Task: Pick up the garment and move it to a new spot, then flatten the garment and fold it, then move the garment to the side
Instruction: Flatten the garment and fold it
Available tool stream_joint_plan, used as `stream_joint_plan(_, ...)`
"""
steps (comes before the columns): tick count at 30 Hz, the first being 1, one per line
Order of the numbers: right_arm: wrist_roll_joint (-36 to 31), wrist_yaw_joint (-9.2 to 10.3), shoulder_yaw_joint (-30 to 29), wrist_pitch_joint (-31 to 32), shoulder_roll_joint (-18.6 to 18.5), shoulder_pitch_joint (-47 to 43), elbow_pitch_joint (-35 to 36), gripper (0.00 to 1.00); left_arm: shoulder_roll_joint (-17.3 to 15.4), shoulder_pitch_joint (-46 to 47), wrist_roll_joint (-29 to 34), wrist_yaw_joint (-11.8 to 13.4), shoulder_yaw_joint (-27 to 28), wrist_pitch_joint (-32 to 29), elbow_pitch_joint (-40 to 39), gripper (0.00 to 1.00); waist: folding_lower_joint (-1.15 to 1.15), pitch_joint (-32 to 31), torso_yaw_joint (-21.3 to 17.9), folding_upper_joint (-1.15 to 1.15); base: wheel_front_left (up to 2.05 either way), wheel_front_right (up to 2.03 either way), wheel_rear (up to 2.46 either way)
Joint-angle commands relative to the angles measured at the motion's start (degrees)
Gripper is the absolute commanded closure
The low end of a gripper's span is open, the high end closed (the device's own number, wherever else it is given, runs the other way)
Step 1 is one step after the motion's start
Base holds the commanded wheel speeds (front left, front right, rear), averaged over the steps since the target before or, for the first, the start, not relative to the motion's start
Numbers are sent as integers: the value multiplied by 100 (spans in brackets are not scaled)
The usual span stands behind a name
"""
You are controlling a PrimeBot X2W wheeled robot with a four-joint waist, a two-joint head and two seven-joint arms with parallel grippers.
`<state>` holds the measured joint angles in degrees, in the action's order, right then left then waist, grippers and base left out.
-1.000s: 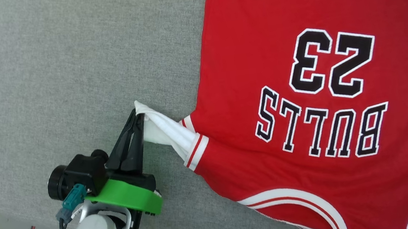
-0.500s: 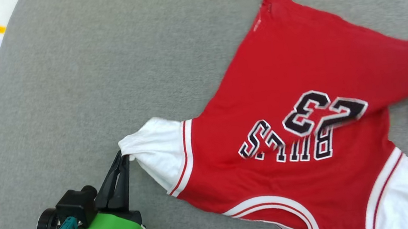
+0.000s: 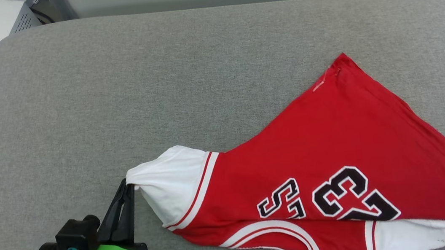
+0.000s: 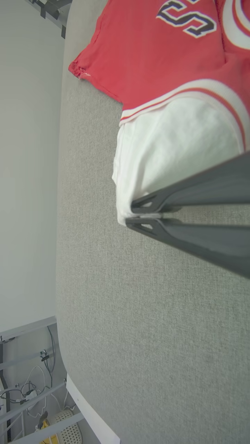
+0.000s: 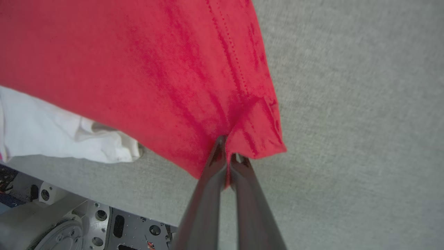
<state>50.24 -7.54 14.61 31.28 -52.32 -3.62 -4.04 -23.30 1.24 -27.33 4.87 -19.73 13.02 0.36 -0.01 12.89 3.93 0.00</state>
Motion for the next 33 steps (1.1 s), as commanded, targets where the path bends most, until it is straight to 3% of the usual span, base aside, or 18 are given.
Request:
stream_joint_plan(1, -87, 5, -102, 75, 234, -359, 38, 100, -44, -47, -55, 31, 29, 6, 26, 100, 1, -31, -56, 0, 0, 0, 0)
stream_joint_plan(6, -330, 5, -452, 277, 917, -1208, 110, 100, -42, 19, -71, -15, -1, 18, 119, 100, 1, 37, -50, 0, 0, 0, 0)
stream_joint_plan(10, -535, 5, -767, 300, 1197, -1344, 238, 100, -60, 65, -79, -36, 7, 33, 177, 100, 1, 72, -59, 0, 0, 0, 0)
stream_joint_plan(11, -622, 5, -896, 249, 1247, -1317, 292, 56, -62, 76, -79, -41, 7, 38, 192, 100, 1, 72, -60, 0, 0, 0, 0)
stream_joint_plan(12, -722, 5, -1041, 176, 1277, -1267, 361, 0, -63, 83, -82, -47, 6, 43, 205, 100, 1, 68, -61, 0, 0, 0, 0)
stream_joint_plan(17, -1010, 5, -1681, -60, 1312, -919, 821, 0, -65, 98, -90, -71, -8, 63, 248, 100, 1, 33, -43, 0, 0, 0, 0)
stream_joint_plan(24, -1079, 5, -2051, 104, 943, 73, 1779, 0, -46, 189, -71, -103, -59, 82, 254, 100, 1, 102, 98, 0, 0, 0, 0)
stream_joint_plan(28, -1102, 5, -1642, 443, 669, 938, 1983, 0, -25, 307, -30, -132, -107, 92, 242, 100, 1, 258, 232, 0, 0, 0, 0)
stream_joint_plan(33, -1210, 5, -462, 1163, 512, 2330, 1774, 0, 41, 524, 36, -184, -184, 111, 218, 100, 1, 515, 430, 0, 0, 0, 0)
